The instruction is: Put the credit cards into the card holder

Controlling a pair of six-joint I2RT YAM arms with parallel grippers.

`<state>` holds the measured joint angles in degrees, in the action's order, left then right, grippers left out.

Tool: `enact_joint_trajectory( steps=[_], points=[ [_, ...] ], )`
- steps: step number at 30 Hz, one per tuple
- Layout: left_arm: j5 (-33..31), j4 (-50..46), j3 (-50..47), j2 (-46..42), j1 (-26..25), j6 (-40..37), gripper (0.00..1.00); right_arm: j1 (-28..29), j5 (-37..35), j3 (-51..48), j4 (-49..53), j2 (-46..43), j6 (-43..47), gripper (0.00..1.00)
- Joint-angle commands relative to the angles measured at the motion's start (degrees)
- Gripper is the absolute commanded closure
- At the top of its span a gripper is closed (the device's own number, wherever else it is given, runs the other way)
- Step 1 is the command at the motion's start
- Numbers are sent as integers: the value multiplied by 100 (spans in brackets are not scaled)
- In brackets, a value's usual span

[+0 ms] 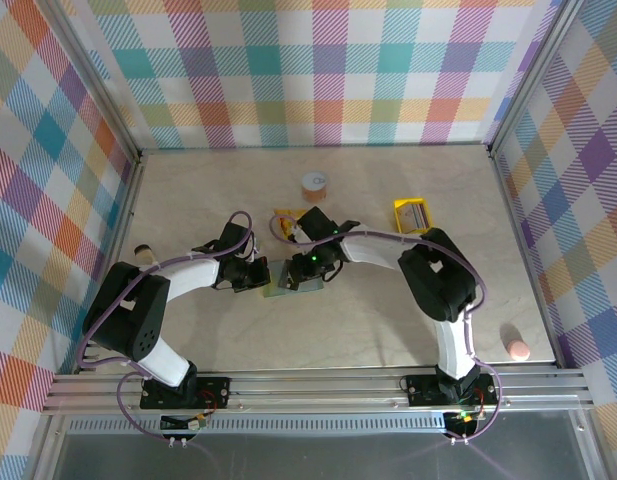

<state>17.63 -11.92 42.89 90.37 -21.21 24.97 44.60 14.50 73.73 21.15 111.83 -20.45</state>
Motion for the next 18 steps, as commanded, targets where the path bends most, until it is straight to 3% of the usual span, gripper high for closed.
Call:
enact_joint_trajectory(
  steps=[1,9,18],
  points=[
    [-61,-81,-4,-71,47,-110,100,-30,-293,-412,-753,-529,-1240,73],
    [17,-38,-50,-99,47,-142,100,107,-1006,-732,-1143,-633,-2782,64],
    [57,-38,-31,-72,47,-176,100,207,-1295,-278,-1231,-246,-2942,70]
  ],
)
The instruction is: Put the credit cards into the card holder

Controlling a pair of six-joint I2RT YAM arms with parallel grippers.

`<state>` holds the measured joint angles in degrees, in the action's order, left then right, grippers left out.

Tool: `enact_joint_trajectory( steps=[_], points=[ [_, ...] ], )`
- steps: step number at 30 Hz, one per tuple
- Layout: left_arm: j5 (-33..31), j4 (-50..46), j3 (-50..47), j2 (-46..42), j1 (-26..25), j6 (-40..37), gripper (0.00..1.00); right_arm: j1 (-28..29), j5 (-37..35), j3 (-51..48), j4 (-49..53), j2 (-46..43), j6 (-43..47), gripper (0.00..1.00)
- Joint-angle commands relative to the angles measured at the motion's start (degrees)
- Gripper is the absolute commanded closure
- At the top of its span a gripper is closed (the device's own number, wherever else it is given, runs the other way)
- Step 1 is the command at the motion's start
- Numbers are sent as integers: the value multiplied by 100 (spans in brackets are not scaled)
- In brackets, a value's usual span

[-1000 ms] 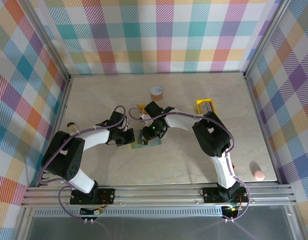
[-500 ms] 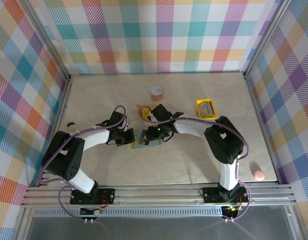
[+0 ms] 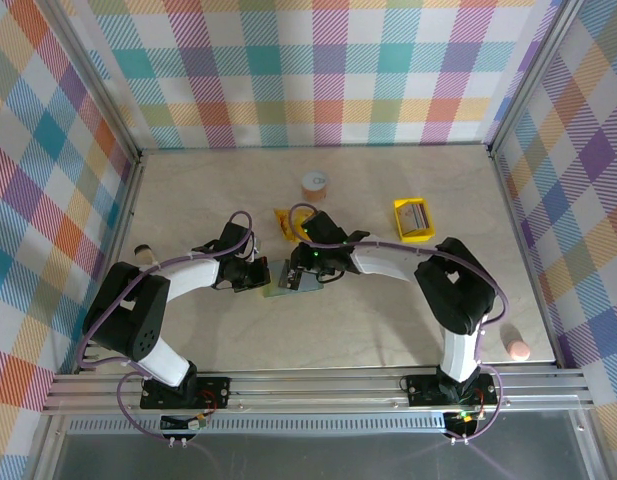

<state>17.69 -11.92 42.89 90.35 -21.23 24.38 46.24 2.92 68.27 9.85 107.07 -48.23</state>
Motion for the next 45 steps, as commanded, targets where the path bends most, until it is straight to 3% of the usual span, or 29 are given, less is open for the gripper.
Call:
enact_joint_trajectory(
  steps=[1,17,25,33,45],
  points=[
    [50,-30,-19,-70,49,-126,100,43,-130,334,-98,295,-122,71],
    [77,-21,-1,-8,49,-135,100,43,68,728,33,934,-188,86],
    [42,-56,2,-35,49,-149,100,45,306,632,168,1027,425,93],
    [50,-36,-6,3,49,-144,100,43,537,598,196,1145,1418,95],
    [41,-73,30,49,49,-145,100,43,909,1074,46,1392,1589,94]
  ],
)
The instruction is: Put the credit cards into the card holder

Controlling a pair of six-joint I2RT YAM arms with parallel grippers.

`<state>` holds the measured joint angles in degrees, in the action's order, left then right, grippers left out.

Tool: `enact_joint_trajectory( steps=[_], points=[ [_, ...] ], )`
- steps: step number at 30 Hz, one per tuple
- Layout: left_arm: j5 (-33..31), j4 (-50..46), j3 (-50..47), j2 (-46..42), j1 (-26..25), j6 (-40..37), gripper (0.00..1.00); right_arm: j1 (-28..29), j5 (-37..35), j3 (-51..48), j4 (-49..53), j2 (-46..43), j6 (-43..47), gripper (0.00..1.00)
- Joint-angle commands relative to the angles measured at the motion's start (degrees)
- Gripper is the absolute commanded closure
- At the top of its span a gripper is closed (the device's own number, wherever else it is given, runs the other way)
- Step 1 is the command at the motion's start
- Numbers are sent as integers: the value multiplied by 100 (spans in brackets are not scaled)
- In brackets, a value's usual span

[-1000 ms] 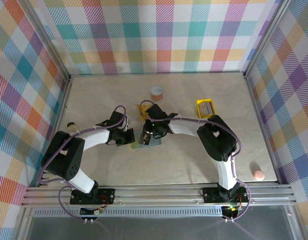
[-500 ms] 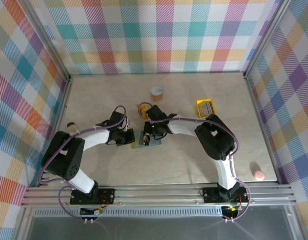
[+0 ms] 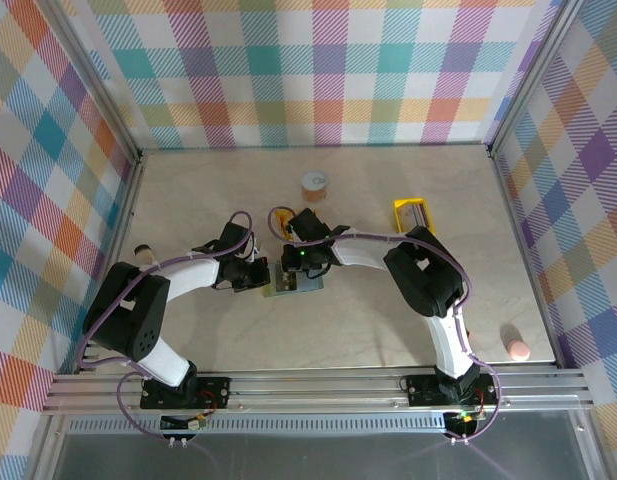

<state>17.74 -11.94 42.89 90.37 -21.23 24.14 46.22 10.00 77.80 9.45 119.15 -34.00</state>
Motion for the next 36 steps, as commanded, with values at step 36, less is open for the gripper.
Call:
enact_joint_trajectory(
  steps=[36],
  points=[
    [327,344,-614,-776,58,662,99,-7,64,460,2046,-633,-199,62]
  ],
)
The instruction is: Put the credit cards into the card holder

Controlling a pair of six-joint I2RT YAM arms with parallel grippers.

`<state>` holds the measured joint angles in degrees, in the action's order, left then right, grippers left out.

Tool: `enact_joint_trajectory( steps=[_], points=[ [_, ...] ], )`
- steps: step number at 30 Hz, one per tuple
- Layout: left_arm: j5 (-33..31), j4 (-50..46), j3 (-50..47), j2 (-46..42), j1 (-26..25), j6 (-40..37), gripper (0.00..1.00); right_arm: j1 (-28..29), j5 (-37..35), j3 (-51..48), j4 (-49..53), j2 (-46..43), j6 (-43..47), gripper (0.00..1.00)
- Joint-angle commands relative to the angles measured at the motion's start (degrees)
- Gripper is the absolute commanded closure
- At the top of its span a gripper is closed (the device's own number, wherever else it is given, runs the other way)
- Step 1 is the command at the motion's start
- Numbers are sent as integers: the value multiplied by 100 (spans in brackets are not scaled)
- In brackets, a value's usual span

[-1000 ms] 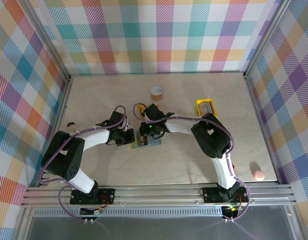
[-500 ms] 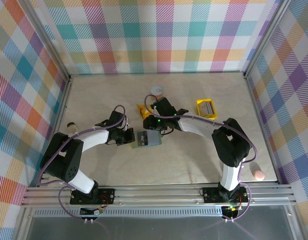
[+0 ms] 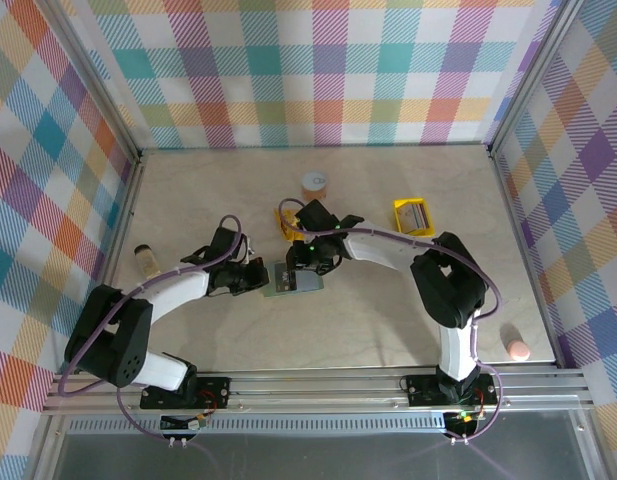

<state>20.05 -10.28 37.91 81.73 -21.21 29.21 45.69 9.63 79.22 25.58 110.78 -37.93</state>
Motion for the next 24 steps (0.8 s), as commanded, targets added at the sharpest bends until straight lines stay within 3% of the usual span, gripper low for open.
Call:
enact_joint_trajectory(
  steps=[1,24],
  points=[
    [96,224,-149,88,56,171,99,54,94,392,500,268,219,62],
    [-19,527,-262,431,196,67,100,142,57,1311,1047,1181,288,59]
  ],
)
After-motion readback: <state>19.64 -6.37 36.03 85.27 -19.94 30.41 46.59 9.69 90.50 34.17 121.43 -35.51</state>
